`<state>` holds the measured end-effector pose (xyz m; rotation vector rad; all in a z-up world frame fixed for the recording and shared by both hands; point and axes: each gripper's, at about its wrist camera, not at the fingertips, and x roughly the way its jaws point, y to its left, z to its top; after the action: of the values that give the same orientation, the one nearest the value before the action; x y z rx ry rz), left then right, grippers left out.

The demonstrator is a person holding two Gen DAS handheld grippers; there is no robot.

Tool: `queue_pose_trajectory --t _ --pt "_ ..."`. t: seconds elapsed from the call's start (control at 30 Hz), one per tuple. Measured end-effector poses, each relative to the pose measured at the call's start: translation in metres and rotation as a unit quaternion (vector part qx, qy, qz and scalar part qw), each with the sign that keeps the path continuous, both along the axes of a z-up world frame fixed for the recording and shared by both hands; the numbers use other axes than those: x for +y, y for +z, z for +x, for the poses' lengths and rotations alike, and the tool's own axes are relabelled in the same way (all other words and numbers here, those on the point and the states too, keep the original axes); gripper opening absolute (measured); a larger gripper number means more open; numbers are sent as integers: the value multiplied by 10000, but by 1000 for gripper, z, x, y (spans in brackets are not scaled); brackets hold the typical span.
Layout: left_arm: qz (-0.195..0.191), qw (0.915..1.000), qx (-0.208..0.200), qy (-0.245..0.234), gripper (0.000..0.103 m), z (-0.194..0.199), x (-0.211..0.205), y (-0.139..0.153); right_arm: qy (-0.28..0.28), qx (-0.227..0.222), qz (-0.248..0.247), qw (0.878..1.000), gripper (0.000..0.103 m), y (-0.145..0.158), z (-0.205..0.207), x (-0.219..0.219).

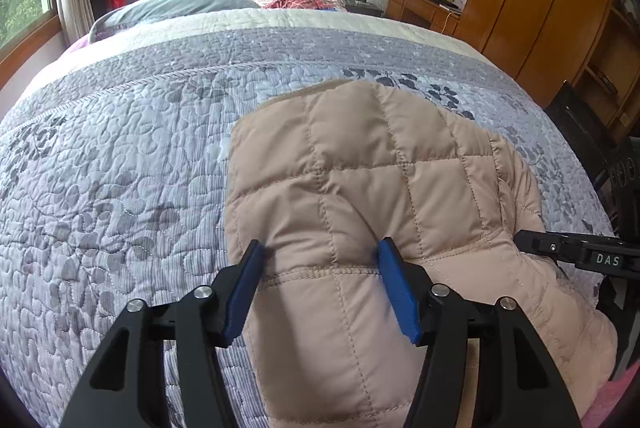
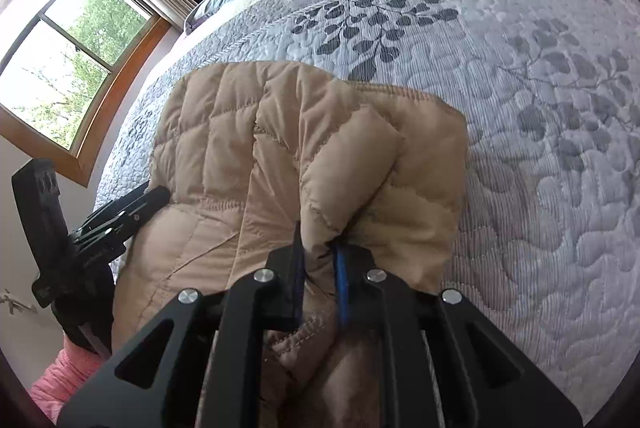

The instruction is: Fold large clothes

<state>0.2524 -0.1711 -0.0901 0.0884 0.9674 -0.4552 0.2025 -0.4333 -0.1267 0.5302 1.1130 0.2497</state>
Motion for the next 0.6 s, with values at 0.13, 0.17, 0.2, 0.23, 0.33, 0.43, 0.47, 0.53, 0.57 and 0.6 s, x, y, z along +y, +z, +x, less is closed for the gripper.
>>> queue_pose_trajectory --t 0.13,0.17,0.2,0.23,0.33,0.43,0.47,0.53,0.57,0.6 --pt "19 10000 29 24 61 1 0 0 -51 -7 -99 9999 13 1 -1 3" --pt "12 10000 24 33 60 0 0 1 -64 -30 -134 9999 14 4 -1 4" --pt "-1 10000 22 41 60 -1 1 4 -75 -39 -154 9998 15 6 -2 4" --pt "-16 10000 10 37 59 -4 3 8 -116 -76 -220 9997 19 14 -7 4" --pt "-44 9999 -103 32 59 -14 10 19 -238 -259 -615 9975 23 36 -20 7" --pt "-44 9998 -185 63 59 -22 17 28 -311 -483 -965 9937 23 60 -34 12" --pt "-41 9997 -211 65 59 -25 18 31 -296 -534 -971 9934 23 65 -39 14" --pt "-20 9997 -248 53 59 -31 21 33 -197 -639 -964 9931 23 72 -48 22" --pt "-22 9996 -267 40 59 -36 23 35 -103 -670 -1005 9926 23 74 -52 28" --pt "-16 9996 -281 17 59 -40 24 35 -45 -671 -1033 9924 23 74 -55 32"
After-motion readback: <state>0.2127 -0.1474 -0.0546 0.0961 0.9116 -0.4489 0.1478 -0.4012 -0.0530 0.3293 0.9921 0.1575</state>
